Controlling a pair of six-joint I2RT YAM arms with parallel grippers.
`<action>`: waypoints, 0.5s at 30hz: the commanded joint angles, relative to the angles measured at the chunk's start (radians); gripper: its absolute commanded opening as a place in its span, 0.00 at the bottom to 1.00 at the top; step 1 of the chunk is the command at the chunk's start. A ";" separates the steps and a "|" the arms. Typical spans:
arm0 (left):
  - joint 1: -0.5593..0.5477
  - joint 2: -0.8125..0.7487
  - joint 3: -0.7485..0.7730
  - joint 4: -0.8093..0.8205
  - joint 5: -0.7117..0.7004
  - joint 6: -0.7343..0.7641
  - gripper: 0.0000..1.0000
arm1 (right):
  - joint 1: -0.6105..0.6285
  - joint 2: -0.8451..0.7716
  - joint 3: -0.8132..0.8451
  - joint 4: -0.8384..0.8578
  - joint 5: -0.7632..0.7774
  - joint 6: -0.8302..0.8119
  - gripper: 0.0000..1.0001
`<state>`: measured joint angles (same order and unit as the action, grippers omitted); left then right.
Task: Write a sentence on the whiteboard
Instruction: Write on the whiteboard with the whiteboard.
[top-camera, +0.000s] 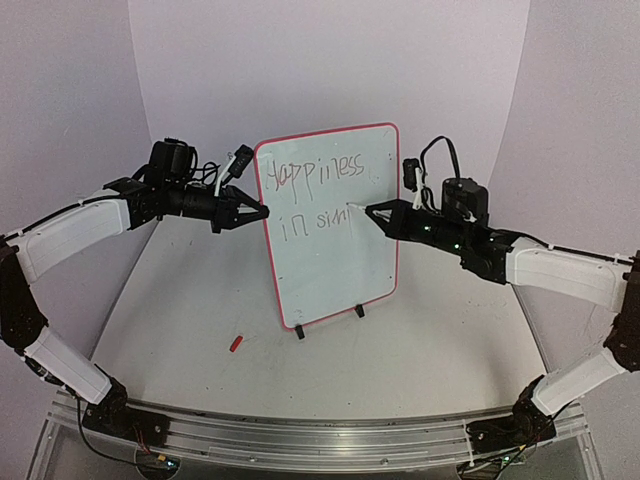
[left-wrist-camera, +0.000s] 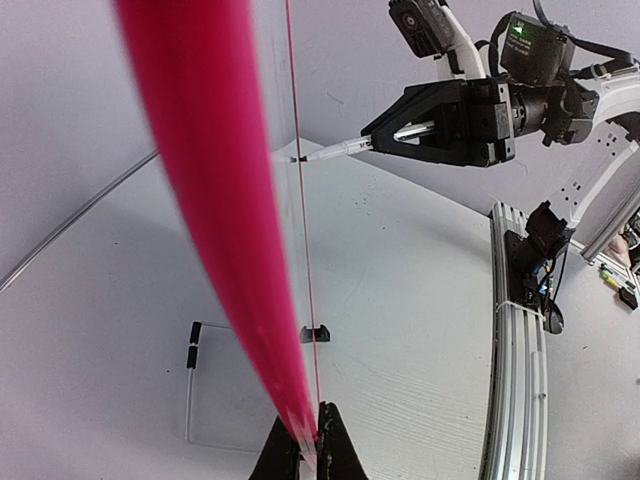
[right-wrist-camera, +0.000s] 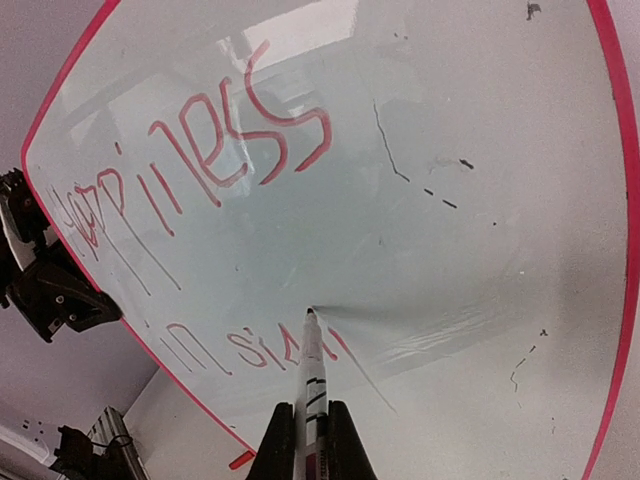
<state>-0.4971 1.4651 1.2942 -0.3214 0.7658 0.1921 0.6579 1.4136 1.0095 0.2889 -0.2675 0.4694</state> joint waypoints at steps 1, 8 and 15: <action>-0.024 0.037 -0.022 -0.195 -0.027 0.064 0.00 | 0.006 0.036 0.051 0.039 -0.004 -0.017 0.00; -0.025 0.035 -0.023 -0.196 -0.031 0.064 0.00 | 0.006 0.039 0.042 0.038 0.049 -0.005 0.00; -0.025 0.035 -0.022 -0.196 -0.031 0.065 0.00 | 0.006 -0.019 -0.004 0.040 0.162 0.002 0.00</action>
<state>-0.4969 1.4651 1.2942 -0.3214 0.7575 0.1837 0.6693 1.4405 1.0189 0.2924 -0.2256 0.4690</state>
